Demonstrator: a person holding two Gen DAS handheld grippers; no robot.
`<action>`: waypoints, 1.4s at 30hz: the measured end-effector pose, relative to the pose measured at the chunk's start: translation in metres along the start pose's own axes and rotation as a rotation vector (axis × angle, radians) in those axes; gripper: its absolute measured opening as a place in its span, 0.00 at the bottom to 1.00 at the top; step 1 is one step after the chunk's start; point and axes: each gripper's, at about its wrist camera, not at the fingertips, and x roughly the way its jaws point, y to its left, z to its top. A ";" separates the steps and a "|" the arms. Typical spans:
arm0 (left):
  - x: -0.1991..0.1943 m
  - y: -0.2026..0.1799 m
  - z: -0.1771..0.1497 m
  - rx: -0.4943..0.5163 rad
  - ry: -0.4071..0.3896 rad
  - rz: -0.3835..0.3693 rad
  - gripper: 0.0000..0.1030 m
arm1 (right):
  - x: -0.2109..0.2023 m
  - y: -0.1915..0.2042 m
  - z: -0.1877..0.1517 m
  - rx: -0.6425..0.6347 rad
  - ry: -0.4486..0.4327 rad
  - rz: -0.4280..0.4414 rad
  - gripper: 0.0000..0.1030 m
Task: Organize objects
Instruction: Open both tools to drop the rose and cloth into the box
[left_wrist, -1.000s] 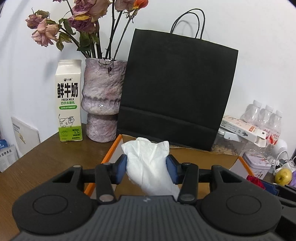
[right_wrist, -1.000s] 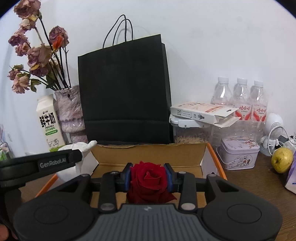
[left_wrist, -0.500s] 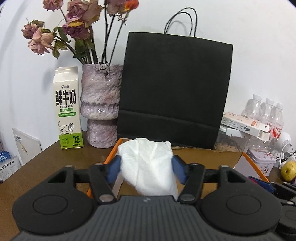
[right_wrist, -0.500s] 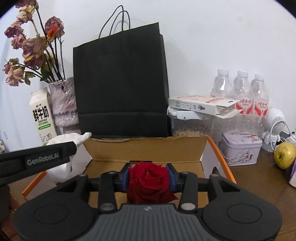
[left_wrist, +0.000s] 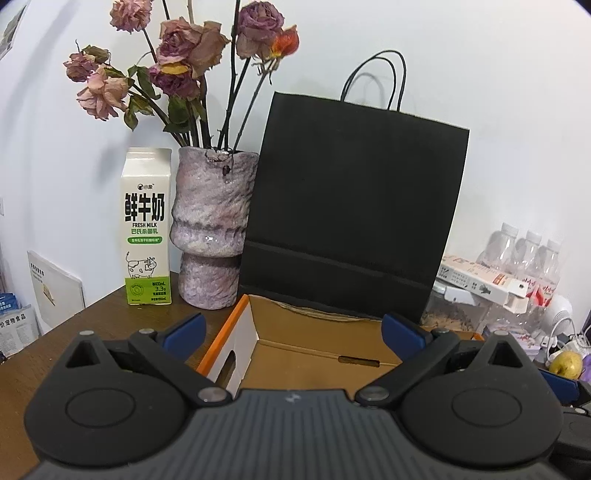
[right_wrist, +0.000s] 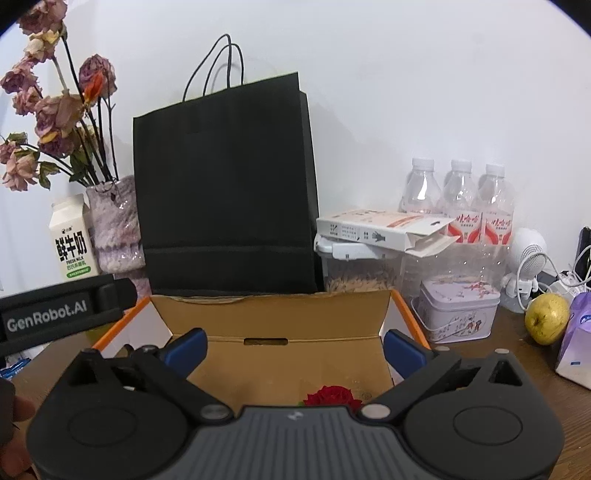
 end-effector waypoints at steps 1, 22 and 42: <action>-0.003 0.001 0.002 -0.005 -0.002 -0.003 1.00 | -0.002 0.001 0.001 -0.002 -0.003 -0.003 1.00; -0.107 0.011 0.022 0.004 -0.084 -0.076 1.00 | -0.096 0.012 0.016 -0.013 -0.095 0.035 1.00; -0.205 0.037 0.014 0.045 -0.101 -0.076 1.00 | -0.207 0.031 -0.009 -0.070 -0.151 0.055 1.00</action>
